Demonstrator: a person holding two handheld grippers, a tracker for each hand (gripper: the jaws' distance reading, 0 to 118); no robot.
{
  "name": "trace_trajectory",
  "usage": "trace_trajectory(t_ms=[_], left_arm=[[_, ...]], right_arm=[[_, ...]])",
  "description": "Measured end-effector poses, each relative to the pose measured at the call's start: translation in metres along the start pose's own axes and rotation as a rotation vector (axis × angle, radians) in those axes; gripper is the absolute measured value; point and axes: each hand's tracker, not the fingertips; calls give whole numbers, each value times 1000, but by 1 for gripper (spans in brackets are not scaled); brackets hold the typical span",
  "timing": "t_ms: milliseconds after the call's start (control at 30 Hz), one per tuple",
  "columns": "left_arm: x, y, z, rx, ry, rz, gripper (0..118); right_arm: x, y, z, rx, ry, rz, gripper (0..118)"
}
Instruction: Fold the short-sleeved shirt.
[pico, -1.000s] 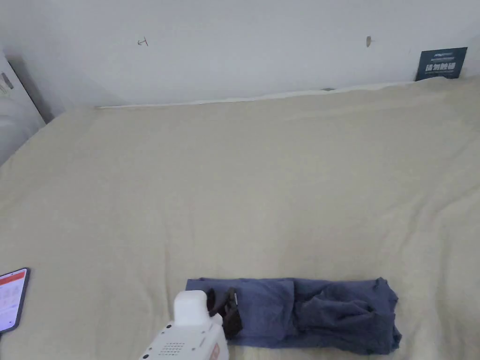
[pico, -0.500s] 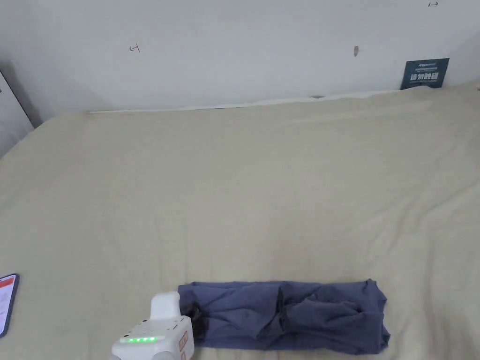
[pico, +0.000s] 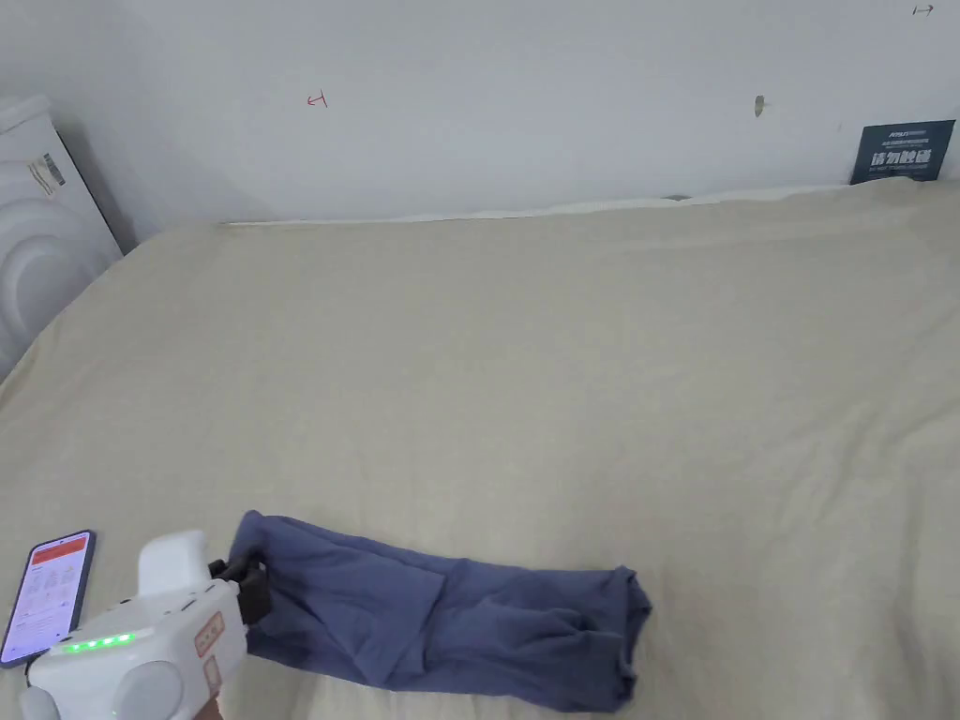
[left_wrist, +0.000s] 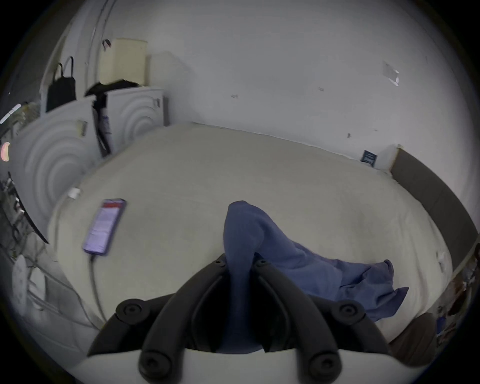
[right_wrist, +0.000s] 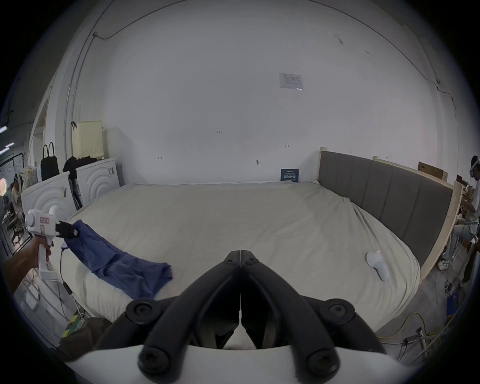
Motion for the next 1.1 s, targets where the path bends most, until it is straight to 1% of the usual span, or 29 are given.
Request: trace_trajectory(t_ms=[33, 100, 167, 200, 267, 333, 433, 500, 600, 633, 667, 700, 733, 767, 800, 833, 900, 1000, 1067, 1100], left_arm=[[2, 3, 6, 16, 0, -20, 12], [18, 6, 17, 36, -20, -107, 12], [51, 5, 23, 35, -21, -207, 12], [72, 4, 27, 56, -32, -234, 12], [114, -2, 29, 76, -107, -299, 12], [160, -13, 24, 53, -127, -370, 12], [220, -40, 18, 28, -251, -447, 12], [255, -60, 7, -23, -292, -486, 12], [296, -90, -19, -88, -270, -521, 12], [301, -98, -26, -81, -232, -542, 13], [305, -107, -33, -73, -220, -552, 22], [303, -111, -35, -75, -240, -537, 46], [300, -112, -34, -98, -307, -495, 92], [295, -115, -31, -120, -361, -455, 115], [290, -115, -21, -105, -379, -429, 118], [279, -112, -4, 22, -364, -401, 118], [258, -100, 21, 103, -293, -396, 118], [227, -85, 40, 323, -84, -411, 118], [225, -71, 26, 318, 99, -445, 118], [224, -69, 18, 302, 162, -476, 117]], right_arm=[[-2, 0, 0, 3, 5, 0, 0], [-3, -1, -2, 4, 13, -2, 0], [-3, -3, -3, 8, 21, -5, 0], [-3, -3, -4, 10, 21, -7, 0], [-4, -2, -3, 10, 22, -10, 0], [-3, -2, -1, 13, 19, -11, 0], [1, -3, 3, 9, 10, -5, 0], [5, -6, 4, 4, 3, -3, 0], [12, -12, 2, -11, -15, -4, 0], [15, -14, 1, -24, -23, -5, 0], [17, -17, -1, -35, -34, -5, 0], [19, -18, -2, -42, -38, -10, 0], [21, -19, -2, -45, -37, -18, 0], [23, -21, -2, -46, -34, -27, 0], [24, -23, -3, -47, -34, -35, 0], [25, -24, -5, -47, -33, -43, 0], [25, -26, -9, -47, -25, -57, 0], [23, -27, -16, -55, -5, -78, 0], [18, -26, -17, -50, 10, -75, 0], [16, -26, -17, -48, 17, -70, 0]])
